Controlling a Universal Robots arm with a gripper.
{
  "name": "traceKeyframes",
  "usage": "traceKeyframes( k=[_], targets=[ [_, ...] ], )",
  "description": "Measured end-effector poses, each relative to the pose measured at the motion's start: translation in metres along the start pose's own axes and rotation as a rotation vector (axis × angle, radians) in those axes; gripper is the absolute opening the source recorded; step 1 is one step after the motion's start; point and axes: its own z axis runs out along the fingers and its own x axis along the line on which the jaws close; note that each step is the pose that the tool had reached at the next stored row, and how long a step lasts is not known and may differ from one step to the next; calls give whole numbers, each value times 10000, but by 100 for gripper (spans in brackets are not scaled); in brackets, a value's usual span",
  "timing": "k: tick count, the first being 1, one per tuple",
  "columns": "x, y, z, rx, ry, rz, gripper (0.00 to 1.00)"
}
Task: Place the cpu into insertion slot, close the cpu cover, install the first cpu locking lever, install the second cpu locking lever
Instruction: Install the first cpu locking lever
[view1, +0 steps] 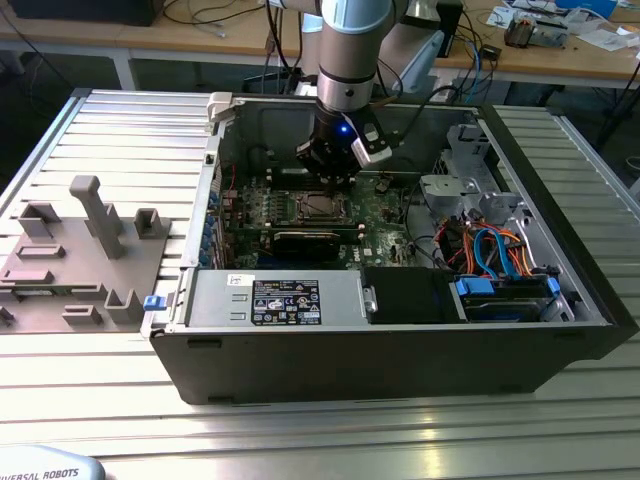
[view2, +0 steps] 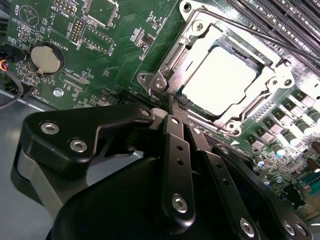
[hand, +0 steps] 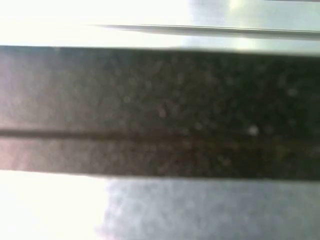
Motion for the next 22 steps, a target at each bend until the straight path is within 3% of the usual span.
traceKeyframes(
  k=[3, 7, 16, 22],
  targets=[
    [18, 0, 0, -16, -4, -4, 11],
    [66, 2, 0, -130, -1, -81, 11],
    [66, 15, 2, -220, 22, -701, 11],
    [64, 21, -9, -243, 31, -829, 11]
  ],
)
